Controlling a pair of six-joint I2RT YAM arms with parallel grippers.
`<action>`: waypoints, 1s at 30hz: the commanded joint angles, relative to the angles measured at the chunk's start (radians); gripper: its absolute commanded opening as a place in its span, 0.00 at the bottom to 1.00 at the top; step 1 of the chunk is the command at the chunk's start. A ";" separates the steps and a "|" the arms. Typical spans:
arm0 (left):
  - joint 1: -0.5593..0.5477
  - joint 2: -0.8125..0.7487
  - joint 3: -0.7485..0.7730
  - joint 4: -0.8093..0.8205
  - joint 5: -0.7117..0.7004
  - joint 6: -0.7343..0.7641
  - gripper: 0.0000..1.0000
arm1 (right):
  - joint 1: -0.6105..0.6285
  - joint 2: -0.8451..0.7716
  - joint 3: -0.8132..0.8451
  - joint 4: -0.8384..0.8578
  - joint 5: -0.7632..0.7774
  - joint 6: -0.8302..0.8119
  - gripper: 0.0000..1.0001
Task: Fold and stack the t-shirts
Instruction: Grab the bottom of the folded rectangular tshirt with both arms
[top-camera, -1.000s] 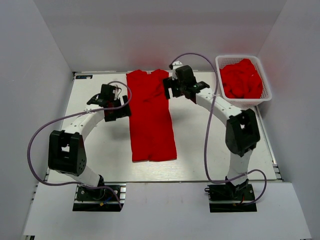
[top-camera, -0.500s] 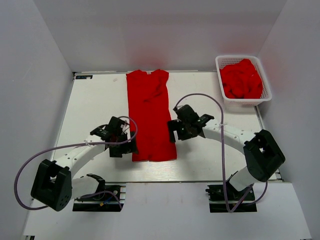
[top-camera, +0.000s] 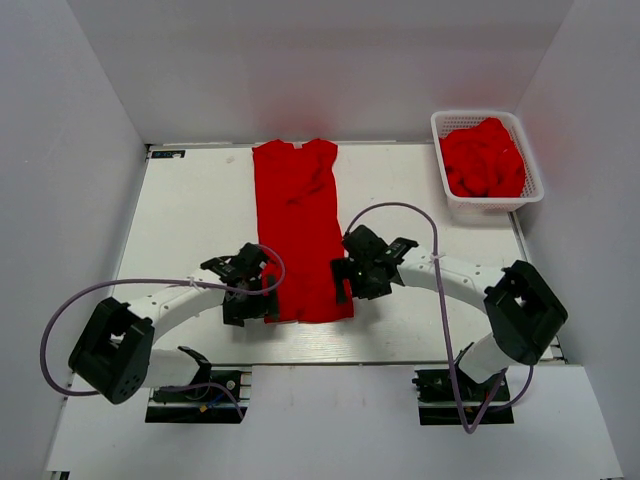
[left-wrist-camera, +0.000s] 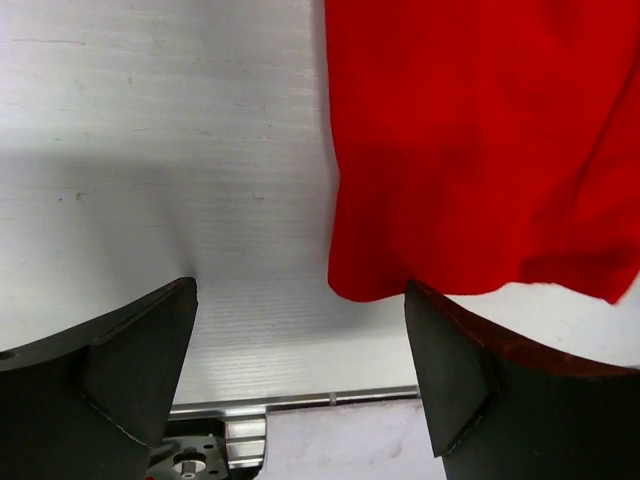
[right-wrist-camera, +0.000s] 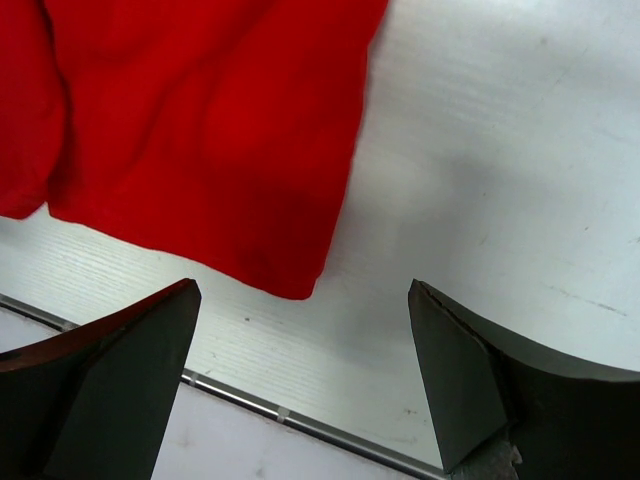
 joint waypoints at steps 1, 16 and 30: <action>-0.030 0.011 0.020 0.028 -0.057 -0.045 0.94 | 0.015 0.019 -0.002 -0.041 -0.005 0.028 0.90; -0.139 0.077 0.029 0.110 -0.094 -0.085 0.43 | 0.025 0.105 -0.009 0.023 -0.140 -0.008 0.38; -0.177 -0.081 0.038 0.059 -0.085 -0.085 0.00 | 0.036 -0.062 -0.101 0.059 -0.122 -0.008 0.00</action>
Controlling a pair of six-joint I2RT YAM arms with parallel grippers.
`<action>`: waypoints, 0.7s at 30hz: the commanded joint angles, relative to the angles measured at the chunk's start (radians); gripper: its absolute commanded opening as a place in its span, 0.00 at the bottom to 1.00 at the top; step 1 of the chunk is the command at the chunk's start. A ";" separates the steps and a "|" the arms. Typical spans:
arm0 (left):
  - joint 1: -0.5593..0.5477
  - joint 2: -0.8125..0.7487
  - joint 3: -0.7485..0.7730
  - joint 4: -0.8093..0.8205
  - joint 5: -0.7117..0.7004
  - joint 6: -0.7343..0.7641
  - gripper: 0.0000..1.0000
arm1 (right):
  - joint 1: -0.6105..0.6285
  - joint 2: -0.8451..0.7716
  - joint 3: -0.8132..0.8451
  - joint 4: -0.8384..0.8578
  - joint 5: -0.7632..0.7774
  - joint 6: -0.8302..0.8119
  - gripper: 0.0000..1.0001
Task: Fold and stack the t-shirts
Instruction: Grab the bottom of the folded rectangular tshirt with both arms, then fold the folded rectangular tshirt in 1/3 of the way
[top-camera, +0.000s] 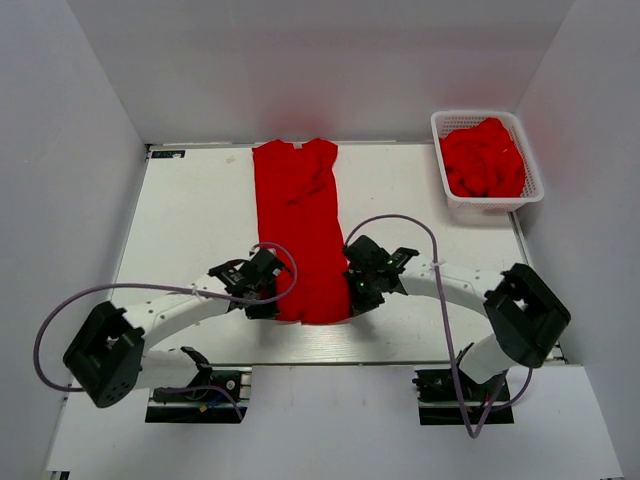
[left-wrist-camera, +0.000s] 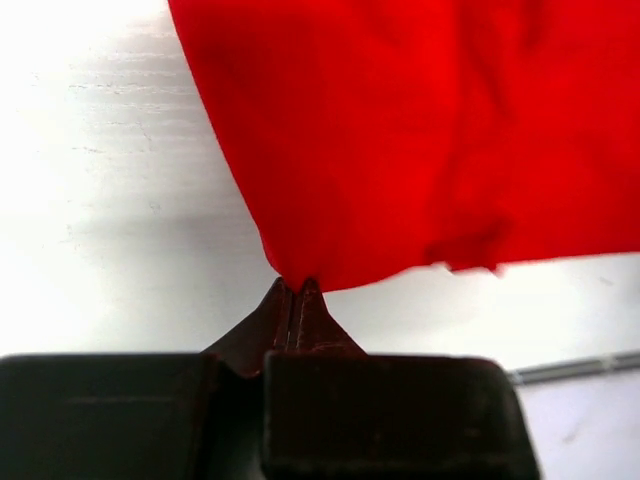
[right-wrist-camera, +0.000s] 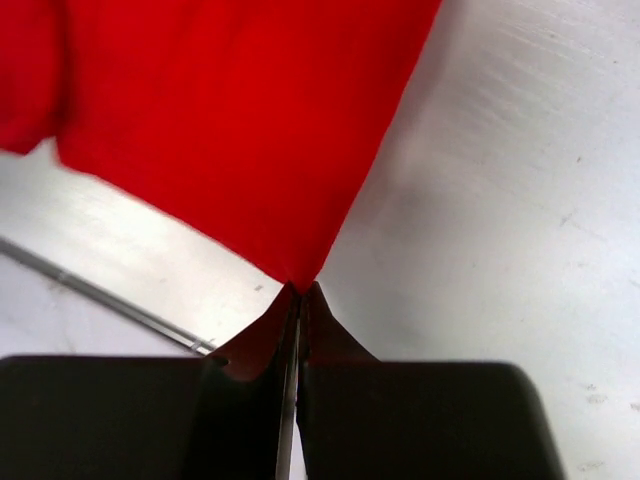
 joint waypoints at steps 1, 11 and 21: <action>-0.019 -0.105 0.013 -0.038 0.000 -0.004 0.00 | 0.015 -0.084 -0.019 0.006 -0.012 -0.005 0.00; 0.006 -0.029 0.249 -0.144 -0.146 -0.041 0.00 | 0.006 -0.056 0.130 -0.010 0.200 -0.031 0.00; 0.142 0.157 0.441 -0.129 -0.266 -0.024 0.00 | -0.100 0.173 0.432 -0.022 0.227 -0.107 0.00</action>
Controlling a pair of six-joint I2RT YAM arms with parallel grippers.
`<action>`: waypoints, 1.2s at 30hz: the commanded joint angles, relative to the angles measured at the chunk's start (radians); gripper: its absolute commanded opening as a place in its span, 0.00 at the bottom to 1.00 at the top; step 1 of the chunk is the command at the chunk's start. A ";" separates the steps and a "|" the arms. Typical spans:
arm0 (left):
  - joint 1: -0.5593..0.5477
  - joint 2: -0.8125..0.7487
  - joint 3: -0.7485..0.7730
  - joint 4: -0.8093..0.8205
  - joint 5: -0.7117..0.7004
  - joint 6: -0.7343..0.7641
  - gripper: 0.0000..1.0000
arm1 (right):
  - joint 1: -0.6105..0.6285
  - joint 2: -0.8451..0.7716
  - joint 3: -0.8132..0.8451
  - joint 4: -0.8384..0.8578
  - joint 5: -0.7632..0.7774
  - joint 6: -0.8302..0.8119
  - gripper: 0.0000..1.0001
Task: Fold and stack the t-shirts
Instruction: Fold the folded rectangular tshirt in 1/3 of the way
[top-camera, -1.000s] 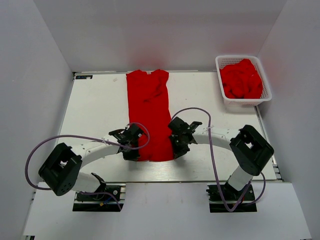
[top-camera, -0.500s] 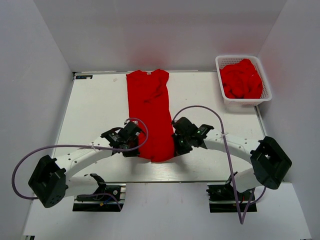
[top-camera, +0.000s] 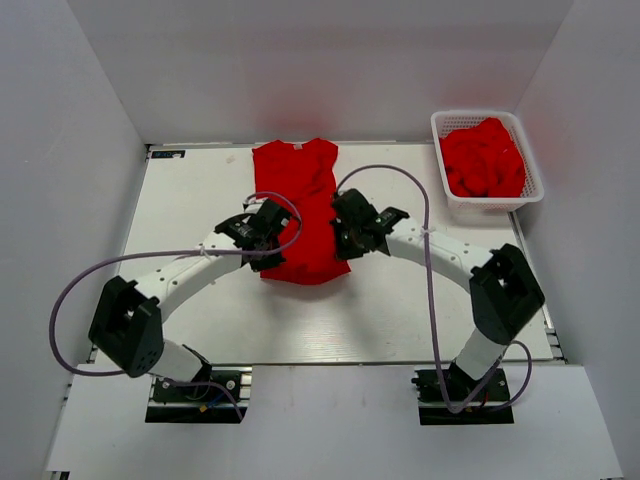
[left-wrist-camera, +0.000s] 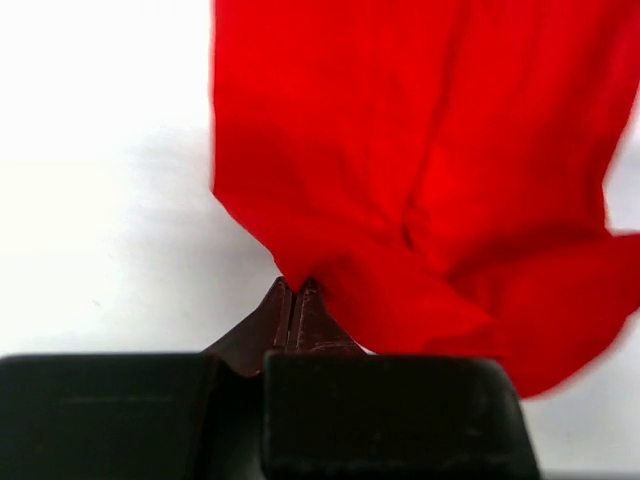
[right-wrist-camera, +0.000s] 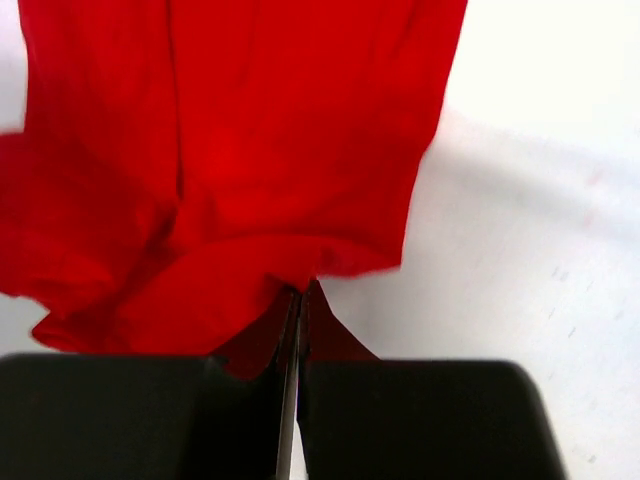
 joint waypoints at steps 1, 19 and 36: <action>0.063 0.040 0.057 0.025 -0.057 0.028 0.00 | -0.042 0.070 0.110 -0.004 0.033 -0.052 0.00; 0.266 0.274 0.307 0.169 0.035 0.223 0.00 | -0.194 0.340 0.513 -0.021 -0.021 -0.177 0.00; 0.333 0.425 0.412 0.313 0.047 0.335 0.00 | -0.272 0.519 0.679 0.065 -0.076 -0.247 0.00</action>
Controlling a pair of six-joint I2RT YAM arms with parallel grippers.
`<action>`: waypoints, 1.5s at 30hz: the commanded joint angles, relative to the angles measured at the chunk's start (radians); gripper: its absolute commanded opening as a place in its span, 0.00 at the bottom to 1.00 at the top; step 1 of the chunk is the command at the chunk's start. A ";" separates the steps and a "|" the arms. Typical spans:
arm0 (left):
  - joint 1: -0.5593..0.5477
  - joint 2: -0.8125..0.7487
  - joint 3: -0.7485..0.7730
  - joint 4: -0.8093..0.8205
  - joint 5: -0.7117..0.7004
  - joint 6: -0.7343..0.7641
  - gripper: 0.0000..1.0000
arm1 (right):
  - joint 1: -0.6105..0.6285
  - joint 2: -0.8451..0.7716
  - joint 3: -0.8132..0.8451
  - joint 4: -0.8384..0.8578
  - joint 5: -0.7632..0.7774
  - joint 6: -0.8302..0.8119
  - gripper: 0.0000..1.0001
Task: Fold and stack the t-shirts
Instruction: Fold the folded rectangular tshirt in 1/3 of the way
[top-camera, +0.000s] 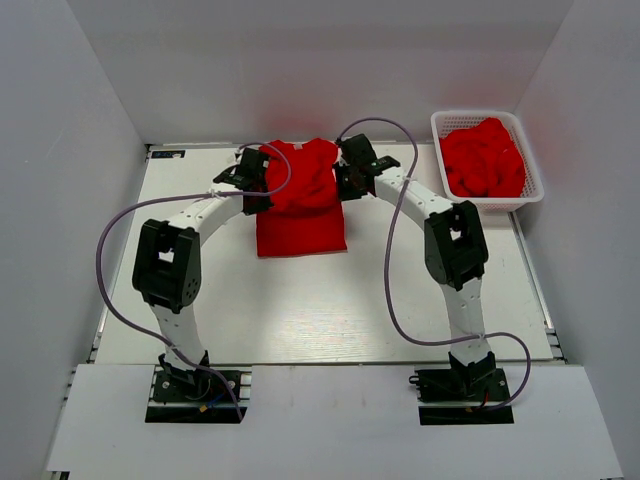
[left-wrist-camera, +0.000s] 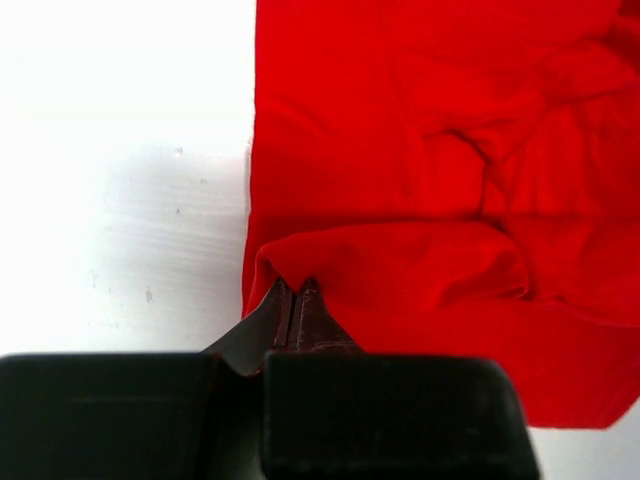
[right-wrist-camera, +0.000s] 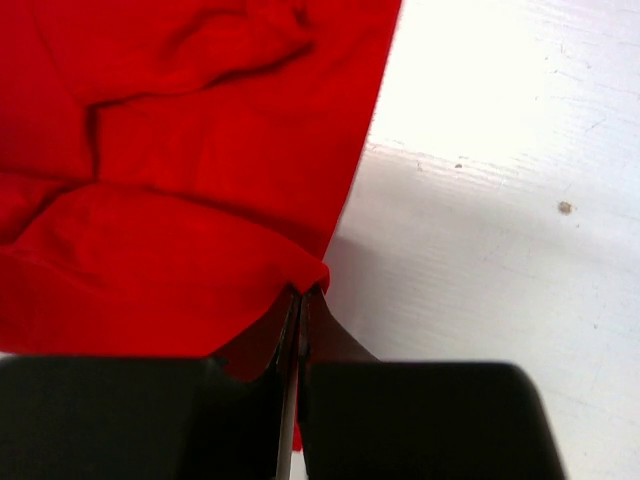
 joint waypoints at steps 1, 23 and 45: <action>0.018 -0.019 0.040 0.070 -0.012 0.038 0.00 | -0.015 0.023 0.059 0.062 -0.015 -0.030 0.00; 0.056 0.057 0.079 0.073 -0.023 0.037 1.00 | -0.049 0.099 0.092 0.183 -0.095 -0.102 0.47; 0.036 -0.283 -0.338 0.044 0.138 -0.012 1.00 | -0.032 -0.358 -0.535 0.255 -0.159 -0.018 0.90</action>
